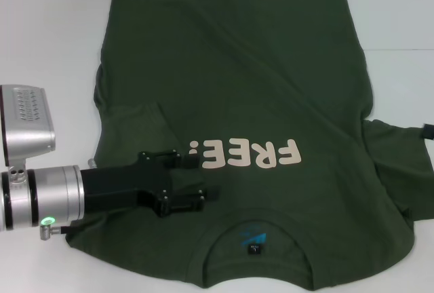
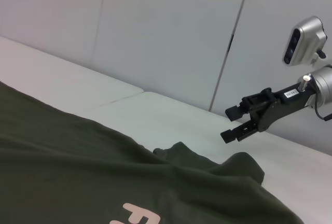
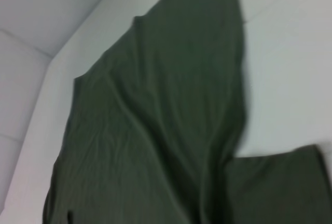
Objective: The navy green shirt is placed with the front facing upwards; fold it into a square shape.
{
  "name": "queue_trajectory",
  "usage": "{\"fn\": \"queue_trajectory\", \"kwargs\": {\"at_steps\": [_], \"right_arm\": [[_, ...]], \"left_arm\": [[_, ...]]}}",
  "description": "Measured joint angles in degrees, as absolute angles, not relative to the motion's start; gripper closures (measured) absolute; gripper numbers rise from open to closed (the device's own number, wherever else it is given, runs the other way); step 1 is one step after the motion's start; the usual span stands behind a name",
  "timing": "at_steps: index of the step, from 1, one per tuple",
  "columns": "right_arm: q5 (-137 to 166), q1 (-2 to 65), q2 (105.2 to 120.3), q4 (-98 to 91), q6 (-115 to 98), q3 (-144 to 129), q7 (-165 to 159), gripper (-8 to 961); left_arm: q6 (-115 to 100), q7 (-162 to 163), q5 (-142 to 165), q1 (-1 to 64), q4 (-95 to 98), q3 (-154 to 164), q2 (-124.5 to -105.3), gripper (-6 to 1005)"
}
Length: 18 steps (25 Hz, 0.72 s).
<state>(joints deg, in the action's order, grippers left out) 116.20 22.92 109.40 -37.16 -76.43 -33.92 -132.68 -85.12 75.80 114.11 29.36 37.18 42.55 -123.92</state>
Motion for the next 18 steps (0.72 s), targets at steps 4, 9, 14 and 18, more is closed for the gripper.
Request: {"fn": "queue_trajectory", "kwargs": {"at_steps": [4,9,14,18], "right_arm": [[116.61,20.92,109.07,-37.21,-76.77,-32.31,-132.77,156],[116.80,19.44,108.86,-37.22,-77.53,-32.01,-132.75,164],[118.92,19.09,109.02,-37.19,-77.15,-31.94,-132.39,172],[119.64,19.28,109.49,-36.66,-76.56,-31.91,-131.64,179]], "left_arm": [[-85.15,75.92,114.11,29.55,36.95,42.71,-123.93,234],[-86.20,76.21,114.12,29.69,37.00,43.30,-123.93,234],[-86.35,76.31,114.16,29.78,37.04,43.33,-123.93,233],[-86.37,76.31,114.17,29.79,36.95,43.33,-123.93,233]]}}
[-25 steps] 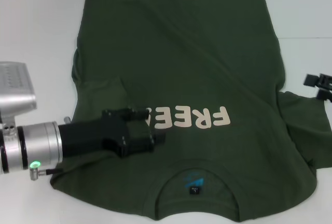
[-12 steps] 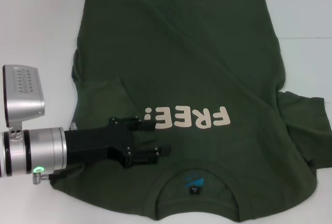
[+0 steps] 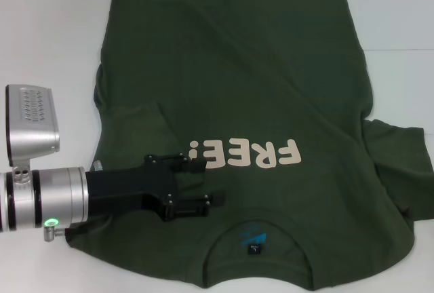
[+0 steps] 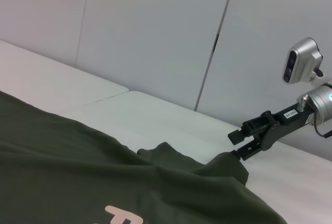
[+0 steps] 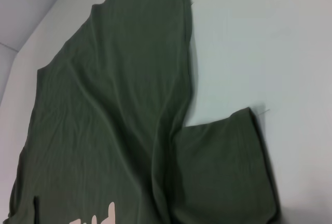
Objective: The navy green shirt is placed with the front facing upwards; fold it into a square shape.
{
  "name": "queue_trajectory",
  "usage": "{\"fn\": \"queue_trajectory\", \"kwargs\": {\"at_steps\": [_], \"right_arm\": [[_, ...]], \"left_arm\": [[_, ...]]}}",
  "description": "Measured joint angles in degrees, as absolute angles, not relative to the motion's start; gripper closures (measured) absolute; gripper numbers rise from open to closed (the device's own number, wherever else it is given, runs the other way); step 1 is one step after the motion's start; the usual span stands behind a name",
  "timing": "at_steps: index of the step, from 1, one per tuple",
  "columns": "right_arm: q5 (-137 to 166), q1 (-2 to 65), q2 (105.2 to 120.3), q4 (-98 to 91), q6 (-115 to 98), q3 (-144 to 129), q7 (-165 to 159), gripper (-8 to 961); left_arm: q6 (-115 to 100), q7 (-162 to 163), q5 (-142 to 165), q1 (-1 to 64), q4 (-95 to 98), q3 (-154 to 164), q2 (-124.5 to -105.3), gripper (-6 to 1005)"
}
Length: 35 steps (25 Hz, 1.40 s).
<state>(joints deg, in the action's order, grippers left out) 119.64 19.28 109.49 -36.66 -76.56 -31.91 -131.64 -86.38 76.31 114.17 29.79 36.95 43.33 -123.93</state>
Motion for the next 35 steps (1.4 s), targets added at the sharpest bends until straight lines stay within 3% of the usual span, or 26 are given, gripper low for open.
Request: {"fn": "queue_trajectory", "kwargs": {"at_steps": [13,25,28,33,35], "right_arm": [[119.43,20.33,111.97,-36.31,-75.12,-31.15,-129.65,200],[119.27,19.97,112.75,-36.27,-74.98,-29.48,-129.13,446],[119.26,19.88,112.90,-36.24,-74.96,-28.55,-128.85,660],[119.26,19.68,112.90,-34.89,-75.31,-24.41,-126.58,890],[119.25,19.68,112.79,-34.53,-75.31,-23.93,-126.15,907]], "left_arm": [[-86.06,76.38,114.06,29.68,36.91,42.90,-123.93,234],[-85.83,76.85,113.76,29.52,37.05,42.80,-123.93,235],[-85.80,76.87,113.76,29.55,37.00,42.79,-123.93,234],[-85.78,76.89,113.68,29.54,36.92,42.79,-123.93,233],[-85.77,76.90,113.67,29.52,36.91,42.79,-123.93,233]]}}
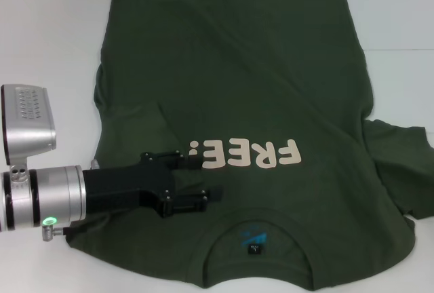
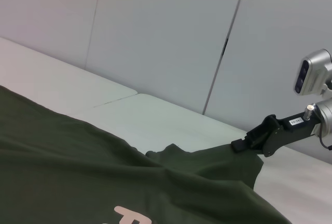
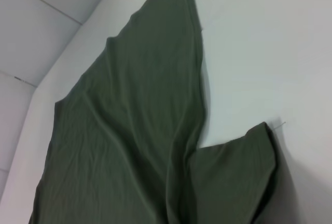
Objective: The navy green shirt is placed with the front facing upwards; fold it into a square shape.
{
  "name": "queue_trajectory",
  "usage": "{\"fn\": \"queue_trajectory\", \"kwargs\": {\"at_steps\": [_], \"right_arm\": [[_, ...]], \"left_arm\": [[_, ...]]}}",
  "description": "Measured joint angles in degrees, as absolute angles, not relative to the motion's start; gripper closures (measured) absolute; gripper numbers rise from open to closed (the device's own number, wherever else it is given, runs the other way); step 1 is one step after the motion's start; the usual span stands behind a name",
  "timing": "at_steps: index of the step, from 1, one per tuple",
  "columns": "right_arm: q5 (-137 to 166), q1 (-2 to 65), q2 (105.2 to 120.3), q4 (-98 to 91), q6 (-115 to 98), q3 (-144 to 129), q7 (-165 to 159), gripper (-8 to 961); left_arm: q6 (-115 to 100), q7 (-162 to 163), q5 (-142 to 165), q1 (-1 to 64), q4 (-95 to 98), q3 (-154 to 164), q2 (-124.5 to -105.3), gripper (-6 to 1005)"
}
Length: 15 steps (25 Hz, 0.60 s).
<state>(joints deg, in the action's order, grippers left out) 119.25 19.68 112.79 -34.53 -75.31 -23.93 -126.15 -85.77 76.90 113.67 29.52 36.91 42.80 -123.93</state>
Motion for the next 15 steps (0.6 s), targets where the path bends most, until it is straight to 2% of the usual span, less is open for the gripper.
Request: {"fn": "queue_trajectory", "kwargs": {"at_steps": [4,11,15], "right_arm": [[119.26,19.70,112.47,-33.91,-75.20,-22.28,-125.40,942],[119.25,21.09,112.22,-34.37,-74.32,-19.59,-124.59,940],[119.35,22.52,111.33,-34.56,-73.34,-19.51,-124.58,939]], "left_arm": [[-85.77,77.15,113.61,29.45,36.91,42.60,-123.93,233],[-85.78,77.59,113.47,29.48,36.91,42.29,-123.93,233],[-85.78,77.60,113.44,29.51,36.91,42.24,-123.93,234]]}}
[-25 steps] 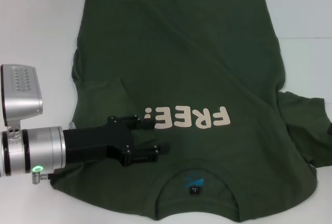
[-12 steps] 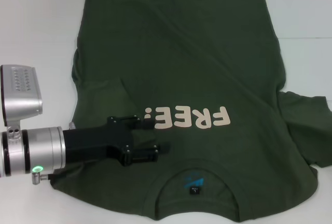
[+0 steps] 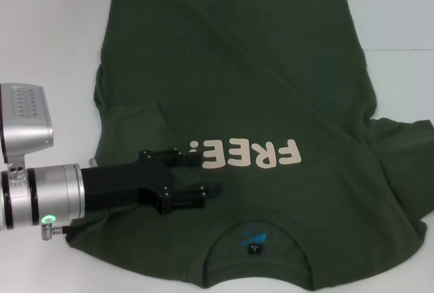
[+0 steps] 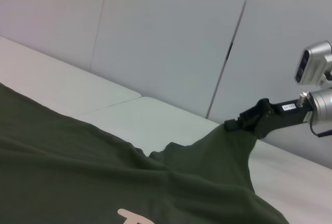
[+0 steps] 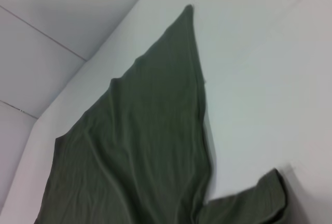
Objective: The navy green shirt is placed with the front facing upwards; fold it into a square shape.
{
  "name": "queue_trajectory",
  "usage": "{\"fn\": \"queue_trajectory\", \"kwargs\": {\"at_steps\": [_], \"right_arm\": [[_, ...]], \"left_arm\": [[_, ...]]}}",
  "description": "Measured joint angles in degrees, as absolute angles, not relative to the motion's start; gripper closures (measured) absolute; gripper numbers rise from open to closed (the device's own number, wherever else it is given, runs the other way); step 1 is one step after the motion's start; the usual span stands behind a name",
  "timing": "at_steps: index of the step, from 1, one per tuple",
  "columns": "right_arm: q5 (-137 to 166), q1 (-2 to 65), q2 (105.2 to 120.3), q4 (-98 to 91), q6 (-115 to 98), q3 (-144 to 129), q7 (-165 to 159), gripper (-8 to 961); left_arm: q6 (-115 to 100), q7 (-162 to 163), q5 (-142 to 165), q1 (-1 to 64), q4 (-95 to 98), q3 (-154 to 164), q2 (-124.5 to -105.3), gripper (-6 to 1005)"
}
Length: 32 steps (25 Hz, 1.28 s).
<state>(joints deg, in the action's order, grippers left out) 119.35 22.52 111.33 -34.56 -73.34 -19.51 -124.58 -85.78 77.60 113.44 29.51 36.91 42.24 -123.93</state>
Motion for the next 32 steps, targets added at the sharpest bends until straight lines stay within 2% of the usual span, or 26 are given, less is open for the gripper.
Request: {"fn": "queue_trajectory", "kwargs": {"at_steps": [13,32], "right_arm": [[120.37,27.04,108.04,-34.72,-68.18,-21.60,-124.66,936],[121.37,30.49,107.57,-35.24,-66.38,-25.23,-125.21,932]], "left_arm": [[-85.79,77.61,111.39,29.27,36.21,42.12,-124.01,234],[-85.76,77.69,110.47,29.00,35.58,40.89,-124.02,233]]}}
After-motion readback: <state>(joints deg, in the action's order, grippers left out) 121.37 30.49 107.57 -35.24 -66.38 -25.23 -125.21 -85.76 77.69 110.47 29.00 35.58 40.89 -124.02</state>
